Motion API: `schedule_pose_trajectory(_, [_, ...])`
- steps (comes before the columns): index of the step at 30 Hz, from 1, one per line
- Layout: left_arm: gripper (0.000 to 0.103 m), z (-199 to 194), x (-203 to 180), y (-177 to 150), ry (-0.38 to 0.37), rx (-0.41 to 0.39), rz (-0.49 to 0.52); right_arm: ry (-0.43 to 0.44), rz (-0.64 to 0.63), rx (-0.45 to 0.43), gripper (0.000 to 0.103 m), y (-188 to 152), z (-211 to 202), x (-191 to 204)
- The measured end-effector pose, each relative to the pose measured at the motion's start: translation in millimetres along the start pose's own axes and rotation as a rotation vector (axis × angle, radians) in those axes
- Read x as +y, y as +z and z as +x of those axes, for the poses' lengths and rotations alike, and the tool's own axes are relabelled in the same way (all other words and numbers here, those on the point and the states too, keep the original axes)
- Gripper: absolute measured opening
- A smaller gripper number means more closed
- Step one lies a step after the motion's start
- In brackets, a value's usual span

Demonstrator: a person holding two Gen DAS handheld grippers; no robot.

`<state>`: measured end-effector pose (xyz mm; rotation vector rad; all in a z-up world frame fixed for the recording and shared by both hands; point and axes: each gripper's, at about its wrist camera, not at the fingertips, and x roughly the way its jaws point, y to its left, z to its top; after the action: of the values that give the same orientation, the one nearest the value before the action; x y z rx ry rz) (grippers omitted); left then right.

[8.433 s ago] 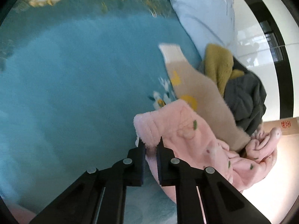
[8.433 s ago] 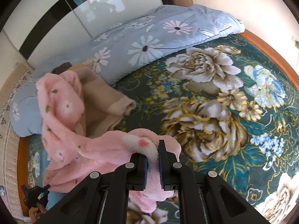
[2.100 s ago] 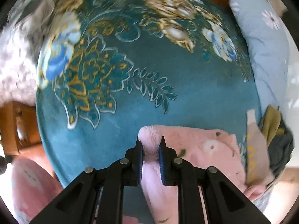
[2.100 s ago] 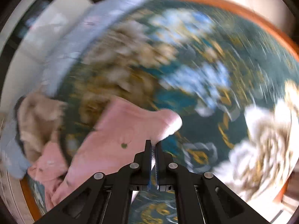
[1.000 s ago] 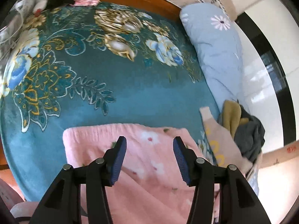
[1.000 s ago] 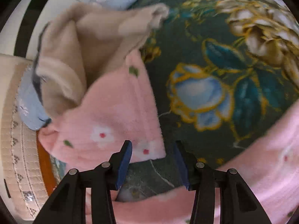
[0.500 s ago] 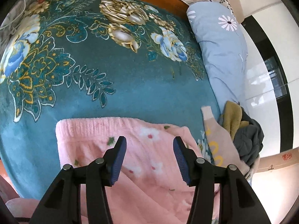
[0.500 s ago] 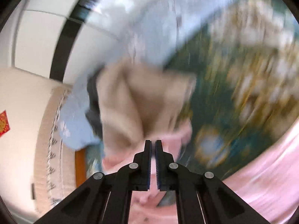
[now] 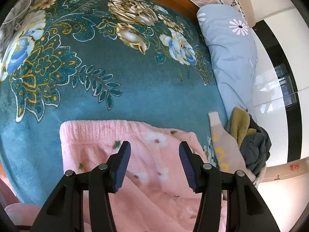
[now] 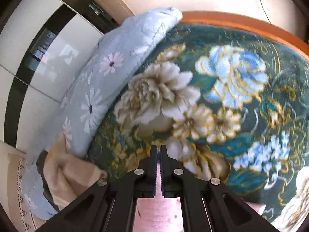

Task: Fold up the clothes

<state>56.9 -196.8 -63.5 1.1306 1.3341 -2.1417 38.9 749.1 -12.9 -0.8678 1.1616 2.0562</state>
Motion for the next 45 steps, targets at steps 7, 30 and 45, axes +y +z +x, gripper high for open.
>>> schedule_pose_trajectory(7, [0.053,-0.7,-2.3,-1.5,0.014,-0.016,0.008,0.078,-0.127,-0.173,0.0,39.6,-29.9,65.1])
schedule_pose_trajectory(30, [0.059,-5.3,48.6,20.6,0.017,-0.012,-0.251,0.502,-0.924,0.707,0.046,-384.6,65.0,373.1])
schedule_pose_trajectory(45, [0.063,45.8,63.9,45.0,0.338,0.125,-0.263,0.339,-1.321,0.912,0.058,-651.7,90.1,476.1])
